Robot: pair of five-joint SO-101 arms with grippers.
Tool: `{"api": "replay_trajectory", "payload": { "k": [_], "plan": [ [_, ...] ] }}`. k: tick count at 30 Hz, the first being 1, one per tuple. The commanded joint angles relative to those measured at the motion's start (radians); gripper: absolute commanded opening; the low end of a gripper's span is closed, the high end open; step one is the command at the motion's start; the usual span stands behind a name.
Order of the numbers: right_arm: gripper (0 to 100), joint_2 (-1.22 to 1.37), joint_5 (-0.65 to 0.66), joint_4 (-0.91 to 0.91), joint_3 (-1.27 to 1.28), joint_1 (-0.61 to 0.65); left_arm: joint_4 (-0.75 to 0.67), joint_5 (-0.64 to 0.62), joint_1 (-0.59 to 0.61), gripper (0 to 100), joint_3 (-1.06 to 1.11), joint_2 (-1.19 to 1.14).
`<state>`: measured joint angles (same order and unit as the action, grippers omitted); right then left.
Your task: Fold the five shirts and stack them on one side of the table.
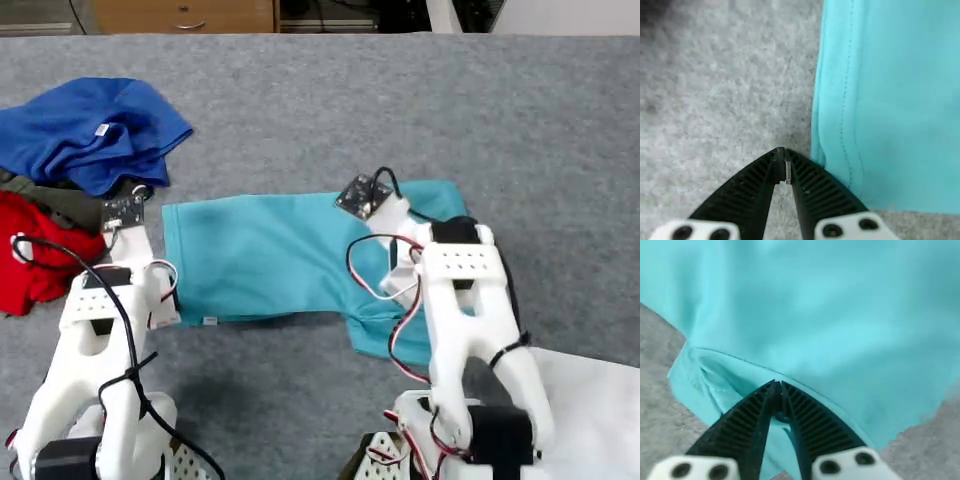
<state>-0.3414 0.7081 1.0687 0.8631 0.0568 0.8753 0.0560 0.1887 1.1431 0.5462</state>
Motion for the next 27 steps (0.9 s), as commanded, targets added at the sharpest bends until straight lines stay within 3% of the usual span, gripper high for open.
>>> {"api": "replay_trajectory", "payload": {
  "k": [1, 8, 19, 27],
  "plan": [
    [0.4, 0.036, 0.021, -0.068, 0.010, 0.012, -0.012, -0.020, 0.000, 2, 0.005, 0.025],
    [0.4, 0.041, 0.087, 0.005, 0.013, 0.010, -0.014, -0.020, -0.002, 2, 0.005, 0.018],
    [0.4, -0.093, 0.084, 0.091, 0.076, 0.016, -0.014, -0.020, -0.003, 2, 0.006, 0.018],
    [0.4, -0.147, 0.091, 0.032, 0.260, 0.018, -0.014, -0.020, 0.003, 2, 0.006, 0.018]
  ]
}}
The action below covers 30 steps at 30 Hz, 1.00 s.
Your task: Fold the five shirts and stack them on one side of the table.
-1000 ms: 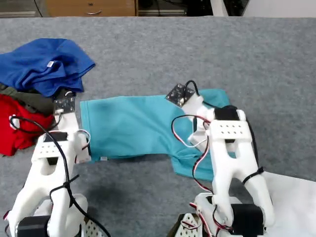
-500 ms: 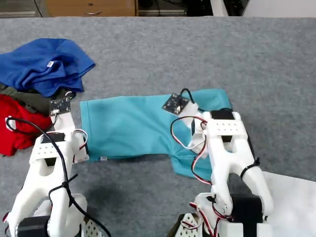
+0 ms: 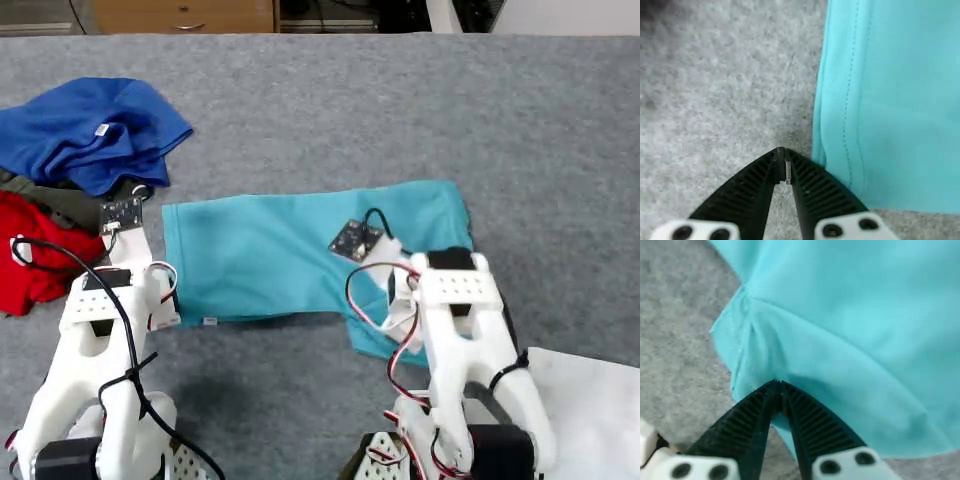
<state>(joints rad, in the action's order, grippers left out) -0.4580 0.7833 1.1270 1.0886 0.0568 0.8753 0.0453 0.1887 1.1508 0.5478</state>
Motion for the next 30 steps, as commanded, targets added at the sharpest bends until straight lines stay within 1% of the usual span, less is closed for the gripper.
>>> {"api": "replay_trajectory", "payload": {
  "k": [1, 6, 10, 12, 14, 17, 19, 22, 25, 27, 29, 30],
  "plan": [
    [0.4, -0.030, 0.015, -0.028, 0.045, 0.021, -0.014, -0.009, 0.003, 2, -0.002, 0.016],
    [0.4, -0.035, 0.009, 0.018, 0.059, 0.148, -0.012, -0.009, 0.003, 2, -0.002, 0.019],
    [0.4, -0.035, 0.008, 0.014, 0.056, 0.265, -0.009, -0.009, 0.005, 2, -0.002, 0.022],
    [0.4, -0.030, 0.008, 0.014, 0.048, 0.286, -0.009, -0.009, 0.006, 2, -0.005, 0.024],
    [0.4, -0.030, 0.015, 0.023, 0.022, 0.239, -0.006, -0.009, 0.008, 2, -0.009, 0.024],
    [0.4, -0.030, 0.106, 0.025, -0.042, 0.099, 0.000, -0.005, 0.026, 2, -0.029, 0.024],
    [0.4, -0.030, 0.155, 0.048, -0.107, -0.004, 0.055, -0.002, 0.058, 2, -0.087, 0.024],
    [0.4, -0.031, 0.232, 0.101, -0.228, -0.111, 0.199, 0.028, 0.080, 2, -0.227, 0.024],
    [0.4, -0.030, 0.244, 0.133, -0.367, -0.150, 0.338, 0.026, 0.074, 2, -0.371, 0.024],
    [0.5, -0.027, 0.242, 0.130, -0.440, -0.148, 0.396, 0.023, 0.038, 2, -0.442, 0.018],
    [0.5, 0.005, 0.238, 0.094, -0.486, -0.127, 0.391, -0.020, -0.015, 2, -0.468, 0.013],
    [0.5, 0.041, 0.222, 0.061, -0.503, -0.114, 0.356, -0.051, -0.052, 2, -0.463, 0.012]
  ]
}}
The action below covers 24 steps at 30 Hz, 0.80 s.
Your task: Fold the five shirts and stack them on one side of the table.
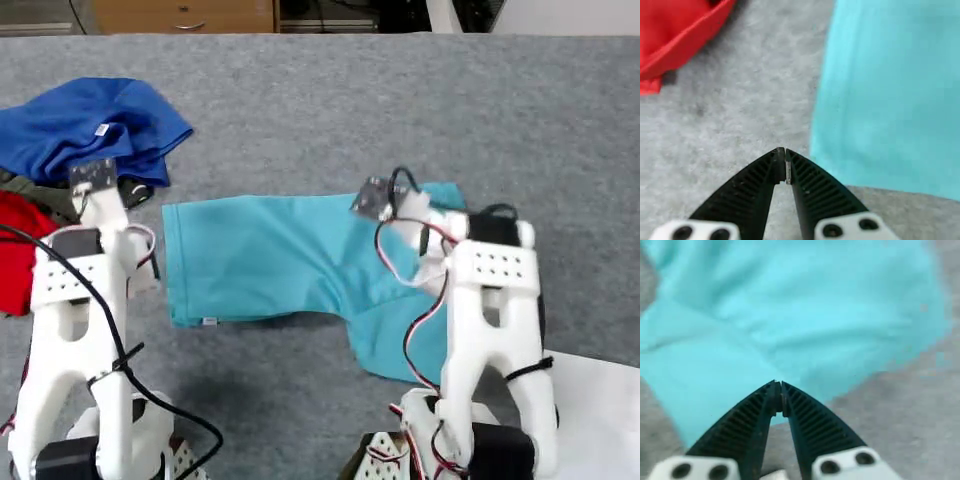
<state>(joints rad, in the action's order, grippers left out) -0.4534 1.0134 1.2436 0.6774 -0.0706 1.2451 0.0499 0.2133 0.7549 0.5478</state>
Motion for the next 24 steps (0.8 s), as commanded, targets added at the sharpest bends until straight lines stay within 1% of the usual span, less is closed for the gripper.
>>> {"api": "replay_trajectory", "payload": {
  "k": [1, 5, 7, 9, 11, 13, 16, 20, 24],
  "plan": [
    [0.5, 0.082, -0.028, -0.092, -0.104, 0.016, -0.054, -0.075, -0.112, 2, -0.054, 0.008],
    [0.5, 0.346, -0.107, -0.193, -0.199, 0.012, -0.244, -0.084, -0.224, 2, 0.080, -0.076],
    [0.5, 0.481, -0.135, -0.193, -0.269, -0.007, -0.308, -0.087, -0.250, 2, 0.152, -0.143],
    [0.5, 0.601, -0.152, -0.195, -0.340, -0.035, -0.347, -0.080, -0.252, 2, 0.204, -0.206],
    [0.5, 0.694, -0.152, -0.193, -0.406, -0.067, -0.339, -0.064, -0.226, 2, 0.218, -0.246],
    [0.4, 0.768, -0.147, -0.193, -0.467, -0.099, -0.307, -0.020, -0.192, 2, 0.207, -0.248],
    [0.4, 0.860, -0.146, -0.190, -0.547, -0.134, -0.296, 0.034, -0.160, 2, 0.233, -0.246],
    [0.4, 0.915, -0.144, -0.126, -0.636, -0.142, -0.298, 0.057, -0.143, 2, 0.247, -0.205],
    [0.4, 0.901, -0.144, -0.103, -0.674, -0.133, -0.296, 0.052, -0.143, 2, 0.226, -0.142]
  ]
}}
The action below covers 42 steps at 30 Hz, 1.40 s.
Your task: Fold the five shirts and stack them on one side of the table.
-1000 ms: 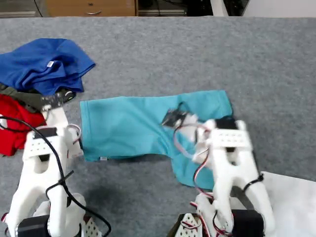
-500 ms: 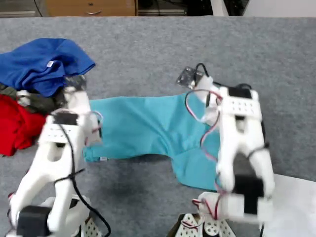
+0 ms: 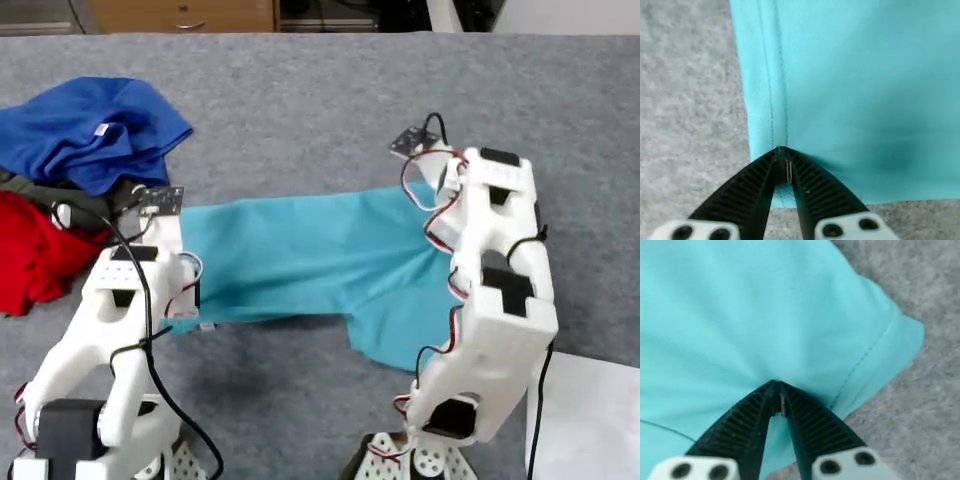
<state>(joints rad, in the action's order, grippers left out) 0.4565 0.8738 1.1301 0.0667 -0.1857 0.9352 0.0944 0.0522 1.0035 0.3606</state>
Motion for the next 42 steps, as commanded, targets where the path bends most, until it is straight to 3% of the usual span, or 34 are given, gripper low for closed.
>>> {"api": "replay_trajectory", "payload": {
  "k": [1, 11, 17, 23, 27, 34, 42],
  "plan": [
    [0.4, -0.021, -0.005, 0.026, -0.071, -0.010, 0.018, 0.005, 0.017, 2, -0.035, 0.067],
    [0.4, -0.323, 0.034, 0.163, 0.002, 0.025, 0.222, 0.003, 0.018, 2, -0.241, 0.271],
    [0.4, -0.634, 0.157, 0.222, 0.294, 0.041, 0.261, 0.005, 0.029, 2, -0.147, 0.404],
    [0.5, -0.987, 0.310, 0.210, 0.693, 0.068, 0.129, 0.003, 0.037, 2, 0.132, 0.654],
    [2.0, -1.116, 0.373, 0.226, 0.878, 0.120, 0.032, -0.029, 0.132, 2, 0.249, 0.728],
    [13.7, -1.090, 0.394, 0.232, 0.984, 0.243, -0.196, -0.038, 0.235, 2, 0.396, 0.727],
    [14.1, -0.951, 0.387, 0.132, 0.990, 0.297, -0.193, -0.038, 0.239, 2, 0.391, 0.728]
  ]
}}
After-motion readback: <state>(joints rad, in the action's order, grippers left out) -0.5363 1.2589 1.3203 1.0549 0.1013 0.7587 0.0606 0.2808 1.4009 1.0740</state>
